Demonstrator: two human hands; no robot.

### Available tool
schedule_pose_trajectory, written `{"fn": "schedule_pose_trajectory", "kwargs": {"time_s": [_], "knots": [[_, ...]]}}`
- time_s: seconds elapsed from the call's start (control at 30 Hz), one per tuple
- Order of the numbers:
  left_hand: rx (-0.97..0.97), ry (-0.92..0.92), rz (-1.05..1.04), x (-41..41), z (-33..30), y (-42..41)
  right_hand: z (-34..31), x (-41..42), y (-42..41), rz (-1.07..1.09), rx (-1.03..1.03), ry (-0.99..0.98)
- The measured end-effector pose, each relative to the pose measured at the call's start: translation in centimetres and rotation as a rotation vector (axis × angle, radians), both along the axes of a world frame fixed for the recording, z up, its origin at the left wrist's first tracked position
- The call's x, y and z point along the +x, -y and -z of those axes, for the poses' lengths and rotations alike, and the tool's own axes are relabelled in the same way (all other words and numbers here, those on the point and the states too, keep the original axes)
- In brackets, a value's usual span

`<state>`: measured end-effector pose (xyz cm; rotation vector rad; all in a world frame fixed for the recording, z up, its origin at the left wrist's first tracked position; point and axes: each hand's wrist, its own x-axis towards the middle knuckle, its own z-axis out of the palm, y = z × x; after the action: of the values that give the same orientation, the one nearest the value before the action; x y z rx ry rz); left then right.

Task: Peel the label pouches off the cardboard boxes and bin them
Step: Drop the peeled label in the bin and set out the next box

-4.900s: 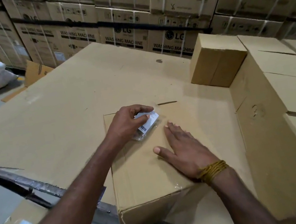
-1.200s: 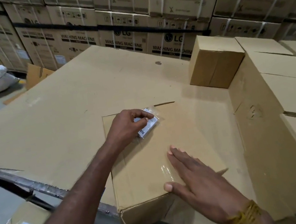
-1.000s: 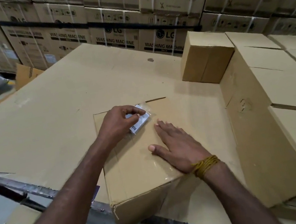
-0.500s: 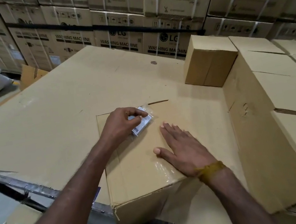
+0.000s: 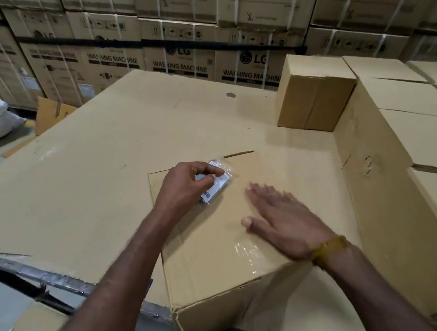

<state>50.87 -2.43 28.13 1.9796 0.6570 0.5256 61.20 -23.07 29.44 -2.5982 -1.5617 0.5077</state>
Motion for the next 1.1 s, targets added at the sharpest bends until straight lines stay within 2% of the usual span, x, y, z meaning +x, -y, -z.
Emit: {"fn": "schedule_pose_trajectory", "kwargs": {"time_s": [0.1,0.13,0.2,0.3,0.37,0.43,0.53,0.57,0.63,0.7,0.77,0.8,0.87,1.0,1.03,1.1], "knots": [[-0.019,0.017,0.0,0.0,0.2,-0.1,-0.1,2.8,-1.3,0.276,-0.011,0.103],[-0.03,0.026,0.0,-0.1,0.2,-0.1,-0.2,2.7,-1.4,0.31,-0.006,0.1],[-0.039,0.029,-0.003,-0.2,0.2,-0.1,-0.4,0.9,-0.8,0.214,0.06,0.048],[-0.029,0.023,0.001,-0.1,0.2,-0.2,-0.6,-4.0,0.4,-0.139,0.091,-0.095],[-0.021,0.019,0.01,-0.1,0.0,-0.1,0.0,-4.2,0.7,-0.249,0.054,-0.058],[-0.029,0.014,0.019,-0.1,-0.1,0.0,0.5,-1.7,0.4,-0.091,0.05,0.017],[-0.043,0.019,0.03,-0.1,-0.1,0.0,0.1,1.9,0.2,0.315,-0.001,0.145],[-0.043,0.023,0.031,-0.1,-0.1,0.0,-0.3,2.0,0.2,0.365,0.025,0.159],[-0.038,0.024,0.035,-0.1,-0.1,0.0,-0.8,0.3,0.1,0.277,0.147,0.109],[-0.025,0.009,0.04,-0.1,-0.1,-0.1,-1.1,-3.1,0.0,0.043,0.21,-0.038],[-0.011,0.006,0.049,0.0,0.0,-0.1,-0.4,-5.0,-0.2,-0.177,0.121,-0.093],[-0.012,0.01,0.053,0.0,0.0,0.0,0.0,-4.7,-0.3,-0.218,0.083,-0.069],[-0.019,0.013,0.056,-0.1,-0.1,0.0,0.5,-2.6,-0.6,-0.103,0.073,-0.008],[-0.006,0.011,0.056,-0.1,-0.2,0.1,0.2,1.3,-0.6,0.307,0.001,0.093],[-0.013,0.018,0.056,-0.2,-0.2,0.1,0.0,0.9,-0.6,0.311,0.008,0.082],[-0.035,0.032,0.061,-0.3,-0.3,0.1,-0.6,-1.6,-0.8,0.166,0.082,0.022]]}}
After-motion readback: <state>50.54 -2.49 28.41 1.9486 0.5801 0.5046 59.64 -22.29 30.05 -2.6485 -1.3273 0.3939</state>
